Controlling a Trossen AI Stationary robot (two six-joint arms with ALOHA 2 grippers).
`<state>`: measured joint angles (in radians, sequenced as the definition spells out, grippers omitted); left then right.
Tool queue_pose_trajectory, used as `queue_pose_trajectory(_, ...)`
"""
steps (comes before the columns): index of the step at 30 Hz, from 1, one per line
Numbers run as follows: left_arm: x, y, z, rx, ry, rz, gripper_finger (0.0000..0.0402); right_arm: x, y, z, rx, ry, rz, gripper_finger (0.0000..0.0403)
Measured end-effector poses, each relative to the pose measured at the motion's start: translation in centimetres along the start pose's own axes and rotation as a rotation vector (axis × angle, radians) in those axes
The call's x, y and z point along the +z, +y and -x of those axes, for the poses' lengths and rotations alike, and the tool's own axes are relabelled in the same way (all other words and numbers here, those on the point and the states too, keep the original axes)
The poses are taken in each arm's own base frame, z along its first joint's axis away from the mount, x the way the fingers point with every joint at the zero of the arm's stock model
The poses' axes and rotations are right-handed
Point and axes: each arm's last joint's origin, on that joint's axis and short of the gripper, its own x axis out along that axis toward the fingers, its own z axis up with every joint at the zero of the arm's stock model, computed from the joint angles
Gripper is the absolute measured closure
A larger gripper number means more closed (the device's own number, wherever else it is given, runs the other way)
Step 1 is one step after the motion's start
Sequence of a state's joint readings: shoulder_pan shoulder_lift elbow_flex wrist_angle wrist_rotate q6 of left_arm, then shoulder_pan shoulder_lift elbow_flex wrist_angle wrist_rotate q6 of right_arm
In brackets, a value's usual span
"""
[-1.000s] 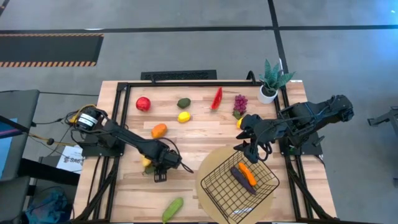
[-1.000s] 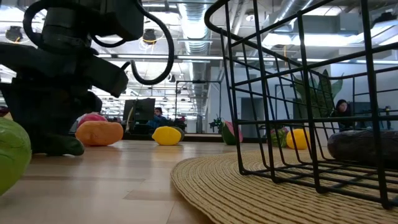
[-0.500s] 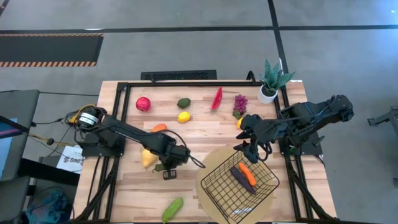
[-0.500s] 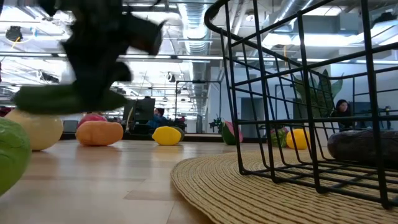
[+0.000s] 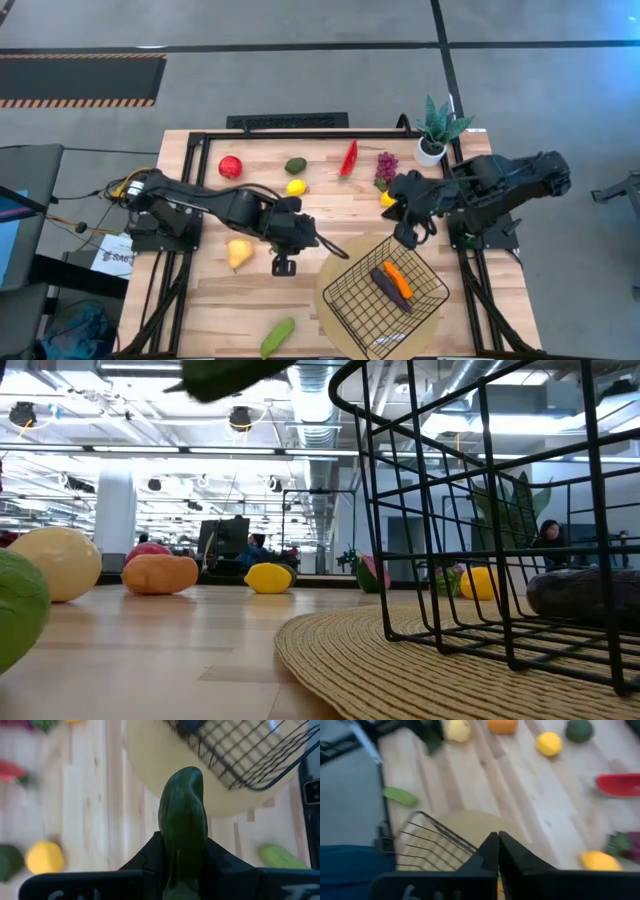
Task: Build produce basket
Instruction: Put the green chili pepper into the mesh basket
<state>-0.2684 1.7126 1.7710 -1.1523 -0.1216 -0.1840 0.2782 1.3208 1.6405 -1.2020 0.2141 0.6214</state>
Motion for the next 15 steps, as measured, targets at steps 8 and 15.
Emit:
queue_pose_trajectory(8, 1.3, 0.5, 1.5, -0.016, -0.075, -0.067, 0.0353, -0.7, -3.8, 3.5, -0.179, -0.077, -0.055, 0.0397)
queue_pose_trajectory(15, 2.9, 0.9, 1.7, -0.003, -0.232, -0.137, 0.0354, -1.6, -6.4, 7.5, -0.286, -0.278, -0.16, 0.04)
